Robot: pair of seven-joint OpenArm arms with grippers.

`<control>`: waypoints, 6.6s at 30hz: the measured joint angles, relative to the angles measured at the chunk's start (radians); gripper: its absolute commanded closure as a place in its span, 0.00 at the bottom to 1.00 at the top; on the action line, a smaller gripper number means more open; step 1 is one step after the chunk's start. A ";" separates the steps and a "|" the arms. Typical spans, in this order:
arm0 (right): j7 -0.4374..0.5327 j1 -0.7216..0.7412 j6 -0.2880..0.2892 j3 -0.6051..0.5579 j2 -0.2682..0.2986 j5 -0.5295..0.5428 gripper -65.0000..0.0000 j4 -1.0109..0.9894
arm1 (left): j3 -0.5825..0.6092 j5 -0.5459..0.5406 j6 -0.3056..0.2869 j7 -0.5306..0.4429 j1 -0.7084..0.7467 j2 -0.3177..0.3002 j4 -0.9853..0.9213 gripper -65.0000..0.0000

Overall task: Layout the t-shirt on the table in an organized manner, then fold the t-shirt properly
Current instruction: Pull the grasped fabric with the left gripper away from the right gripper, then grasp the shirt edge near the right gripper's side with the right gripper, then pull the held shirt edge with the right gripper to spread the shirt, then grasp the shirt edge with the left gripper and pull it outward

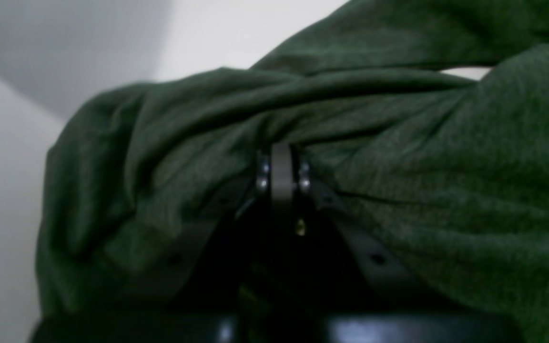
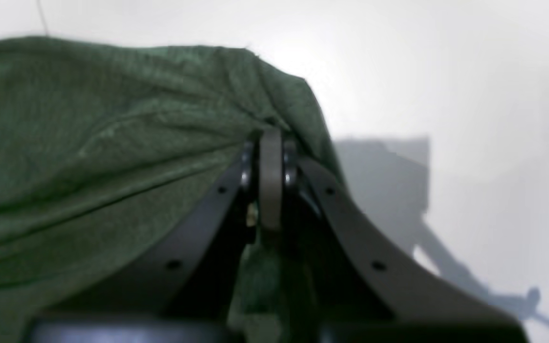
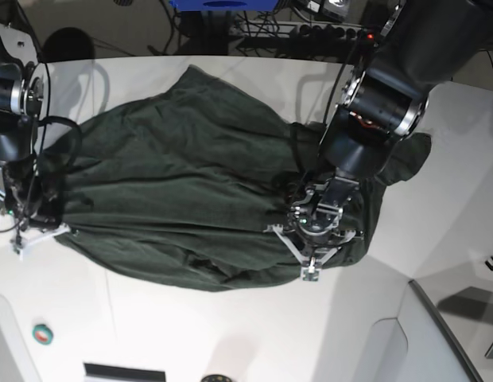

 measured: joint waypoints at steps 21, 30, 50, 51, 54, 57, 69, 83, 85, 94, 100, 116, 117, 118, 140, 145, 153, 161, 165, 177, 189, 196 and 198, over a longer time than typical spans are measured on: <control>-0.573 -0.492 0.003 0.255 -0.201 0.005 0.88 1.209 | -0.005 -0.008 -0.008 0.373 0.298 -0.237 0.880 1.00; -0.644 -0.701 -0.005 0.270 -0.367 0.003 0.51 1.308 | -0.413 -0.011 -0.003 0.358 0.665 -0.297 1.094 1.00; -0.637 -0.557 -0.112 -0.512 -0.030 -0.006 0.50 1.289 | -0.877 -0.005 -0.190 0.356 0.911 -0.285 1.075 0.66; -0.635 -0.537 -0.112 -0.549 -0.019 -0.004 0.50 1.278 | -0.883 -0.005 -0.193 0.356 0.917 -0.283 1.075 0.66; -0.628 -0.459 -0.111 -0.636 -0.019 0.003 0.50 1.153 | -0.883 -0.006 -0.210 0.357 0.926 -0.282 1.053 0.66; -0.613 -0.402 -0.116 -0.691 -0.022 -0.007 0.51 1.025 | -0.884 -0.006 -0.209 0.355 0.931 -0.281 1.050 0.66; -0.480 -0.392 -0.119 -0.732 -0.036 -0.007 0.55 0.881 | -0.881 -0.003 -0.211 0.354 0.922 -0.258 1.050 0.66; -0.477 -0.400 -0.119 -0.726 -0.039 -0.008 0.99 0.894 | -0.879 -0.003 -0.210 0.355 0.921 -0.248 1.050 0.66; -0.478 -0.423 -0.119 -0.724 -0.034 -0.008 0.99 0.937 | -0.879 -0.003 -0.210 0.355 0.921 -0.248 1.050 0.66; -0.514 -0.610 -0.121 -0.568 -0.030 -0.008 0.99 1.133 | -0.883 -0.003 -0.210 0.354 0.921 -0.248 1.050 0.66; -0.523 -0.636 -0.121 -0.546 -0.005 -0.005 0.99 1.146 | -0.879 -0.003 -0.209 0.356 0.915 -0.249 1.050 0.66; -0.526 -0.790 -0.127 -0.137 -0.065 -0.014 0.51 1.273 | -0.875 -0.003 -0.208 0.355 0.898 -0.251 1.054 0.66; -0.530 -0.804 -0.130 -0.122 -0.061 -0.019 0.51 1.274 | -0.875 -0.003 -0.209 0.355 0.898 -0.249 1.054 0.66; -0.559 -0.815 -0.130 -0.131 -0.059 -0.018 0.51 1.275 | -0.874 -0.003 -0.211 0.355 0.898 -0.250 1.054 0.66; -0.595 -0.783 -0.111 -0.269 -0.080 0.042 0.99 1.091 | -0.875 -0.003 -0.208 0.359 0.863 -0.253 1.053 0.66; -0.629 -0.803 -0.111 -0.197 -0.084 0.026 0.99 1.109 | -0.875 -0.003 -0.208 0.359 0.862 -0.251 1.054 0.66; -0.776 -0.839 -0.126 -0.122 -0.084 0.011 0.92 1.405 | -0.715 -0.012 -0.209 0.463 0.795 -0.245 1.213 0.66; -0.832 -0.640 -0.126 -0.040 -0.077 -0.005 0.43 1.326 | -0.365 -0.012 -0.211 0.463 0.584 -0.183 1.151 0.76; -0.882 -0.652 -0.126 0.005 -0.073 -0.012 0.42 1.350 | -0.283 -0.010 -0.211 0.458 0.499 -0.150 1.020 1.00; -0.586 -0.454 -0.120 -0.002 0.020 -0.011 0.98 0.829 | -0.270 -0.003 -0.210 0.280 0.286 -0.073 0.508 1.00; -0.275 -0.133 -0.120 -0.282 0.048 -0.004 0.95 0.282 | -0.282 0.203 -0.197 0.052 0.151 -0.050 0.202 1.00; -0.151 0.043 -0.119 -0.388 0.041 0.004 0.94 0.021 | -0.284 0.219 -0.192 -0.013 0.020 -0.035 0.011 1.00; -0.131 0.082 -0.119 -0.389 0.039 0.008 0.94 -0.042 | -0.284 0.203 -0.196 -0.006 -0.014 -0.035 -0.027 1.00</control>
